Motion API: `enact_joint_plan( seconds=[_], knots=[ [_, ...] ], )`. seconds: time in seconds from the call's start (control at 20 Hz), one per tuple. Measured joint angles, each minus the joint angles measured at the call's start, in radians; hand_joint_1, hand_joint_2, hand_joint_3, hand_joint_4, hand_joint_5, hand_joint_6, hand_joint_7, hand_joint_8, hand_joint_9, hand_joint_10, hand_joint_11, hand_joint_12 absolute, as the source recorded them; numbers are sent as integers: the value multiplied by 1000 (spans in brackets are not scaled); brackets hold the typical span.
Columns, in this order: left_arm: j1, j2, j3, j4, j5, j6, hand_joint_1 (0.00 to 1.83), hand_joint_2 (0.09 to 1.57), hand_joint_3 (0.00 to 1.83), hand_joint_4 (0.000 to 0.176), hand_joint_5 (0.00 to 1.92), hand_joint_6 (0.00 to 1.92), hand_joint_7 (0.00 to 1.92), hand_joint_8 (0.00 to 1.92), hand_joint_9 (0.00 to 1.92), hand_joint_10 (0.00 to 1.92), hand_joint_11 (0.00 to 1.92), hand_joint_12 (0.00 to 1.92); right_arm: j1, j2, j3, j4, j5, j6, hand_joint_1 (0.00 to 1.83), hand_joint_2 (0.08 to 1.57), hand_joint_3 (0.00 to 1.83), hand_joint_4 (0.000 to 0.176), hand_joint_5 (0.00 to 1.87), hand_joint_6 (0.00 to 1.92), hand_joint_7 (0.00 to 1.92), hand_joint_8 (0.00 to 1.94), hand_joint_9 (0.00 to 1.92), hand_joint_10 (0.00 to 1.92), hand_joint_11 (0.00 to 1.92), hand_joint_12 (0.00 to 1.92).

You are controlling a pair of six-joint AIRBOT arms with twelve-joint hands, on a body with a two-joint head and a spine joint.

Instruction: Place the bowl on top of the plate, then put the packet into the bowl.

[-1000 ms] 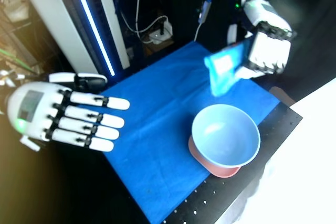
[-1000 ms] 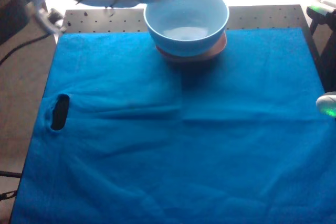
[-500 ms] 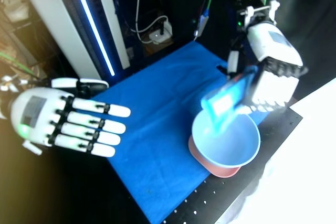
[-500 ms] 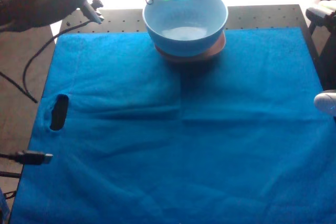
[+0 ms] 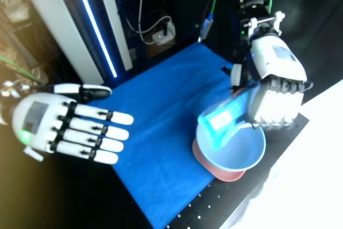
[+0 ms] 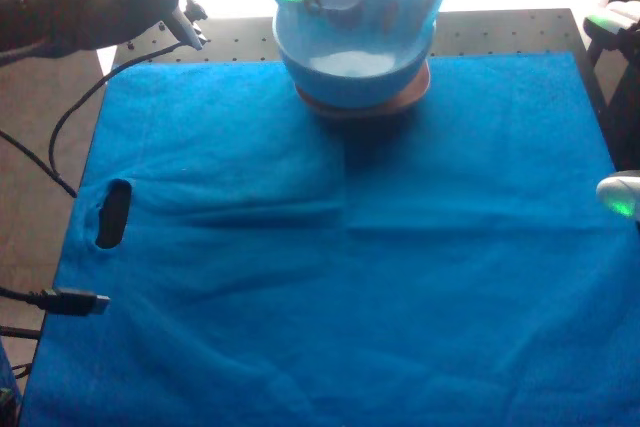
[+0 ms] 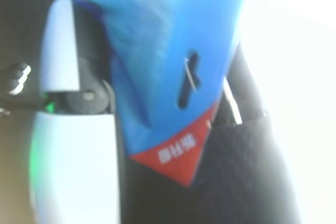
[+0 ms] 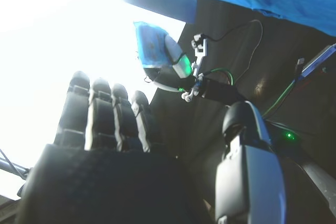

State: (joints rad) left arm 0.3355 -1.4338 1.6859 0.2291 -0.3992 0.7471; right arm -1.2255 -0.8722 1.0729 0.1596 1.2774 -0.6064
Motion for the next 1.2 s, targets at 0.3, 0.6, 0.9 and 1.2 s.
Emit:
enact_joint_plan(
  seconds=[0.3,0.6,0.9,1.2],
  knots=[
    [1,18,-8,-2,1,0,811,919,0,162,269,0,268,0,268,1,0,679,0,-1,0,0,1,0,376,1064,2,49,0,0,0,0,0,0,0,0],
    [8,180,-169,-52,-63,129,639,873,3,176,59,0,0,0,0,0,0,0,0,0,-15,4,1,0,346,1075,5,37,0,0,0,0,0,0,0,0],
    [169,377,-333,-146,-235,134,476,920,15,176,27,4,0,0,0,0,0,0,-2,20,-34,22,-2,0,447,1072,0,58,0,0,0,0,0,0,0,0],
    [527,576,-553,-329,-556,137,490,895,5,176,43,7,0,0,0,0,0,0,-162,81,-113,103,58,0,468,1077,2,88,0,0,0,0,0,0,0,0]
  ],
)
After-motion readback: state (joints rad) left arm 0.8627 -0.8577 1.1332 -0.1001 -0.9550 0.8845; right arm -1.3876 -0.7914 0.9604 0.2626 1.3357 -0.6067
